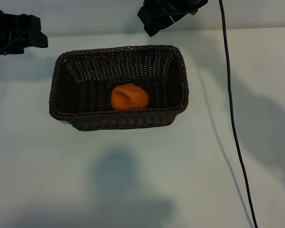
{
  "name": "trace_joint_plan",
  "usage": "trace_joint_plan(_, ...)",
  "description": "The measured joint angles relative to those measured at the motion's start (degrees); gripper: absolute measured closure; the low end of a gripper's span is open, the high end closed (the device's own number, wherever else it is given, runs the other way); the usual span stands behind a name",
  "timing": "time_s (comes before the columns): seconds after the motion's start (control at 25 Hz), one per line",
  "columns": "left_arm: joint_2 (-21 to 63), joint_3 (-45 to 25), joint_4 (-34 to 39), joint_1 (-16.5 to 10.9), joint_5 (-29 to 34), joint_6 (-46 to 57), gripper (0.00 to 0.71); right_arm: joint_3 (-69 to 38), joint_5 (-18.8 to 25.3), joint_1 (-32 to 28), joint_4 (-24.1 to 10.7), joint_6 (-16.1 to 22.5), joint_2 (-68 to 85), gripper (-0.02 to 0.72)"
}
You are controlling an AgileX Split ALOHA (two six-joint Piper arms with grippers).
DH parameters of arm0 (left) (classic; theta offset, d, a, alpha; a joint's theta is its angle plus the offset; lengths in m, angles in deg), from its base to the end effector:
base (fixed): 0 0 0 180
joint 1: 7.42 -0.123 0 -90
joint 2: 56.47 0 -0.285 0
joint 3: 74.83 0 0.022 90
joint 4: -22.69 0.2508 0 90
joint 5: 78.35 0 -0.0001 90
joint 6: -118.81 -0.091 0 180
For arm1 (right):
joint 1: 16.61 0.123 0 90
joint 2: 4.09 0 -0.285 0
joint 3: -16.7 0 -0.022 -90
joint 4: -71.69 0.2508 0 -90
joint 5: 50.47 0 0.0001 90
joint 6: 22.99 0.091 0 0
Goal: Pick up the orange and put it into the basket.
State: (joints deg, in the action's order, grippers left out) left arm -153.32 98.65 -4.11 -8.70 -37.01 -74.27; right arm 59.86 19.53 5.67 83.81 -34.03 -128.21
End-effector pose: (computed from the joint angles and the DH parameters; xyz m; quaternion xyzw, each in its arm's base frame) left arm 0.3376 -0.0196 0.3013 -0.0235 0.9344 -0.1602 0.3174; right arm 0.4076 0.1864 0.3423 -0.2663 0.9251 0.1290 0.2378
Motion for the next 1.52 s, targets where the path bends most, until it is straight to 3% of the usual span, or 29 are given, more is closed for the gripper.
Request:
trace_joint_plan(0.2, -0.21, 0.0, -0.2, 0.0, 0.0, -0.05, 0.12, 0.0, 0.0, 0.0, 2.29, 0.0, -2.28, 0.102)
trace_joint_plan(0.72, -2.4, 0.0, -9.26, 0.0, 0.22, -7.51, 0.121, -0.18, -0.01, 0.0, 2.61, 0.0, -3.72, 0.13)
trace_joint_plan(1.52, -2.4, 0.0, -9.89, 0.0, 0.05, -7.75, 0.121, -0.18, -0.01, 0.05, 2.61, 0.27, -5.18, 0.133)
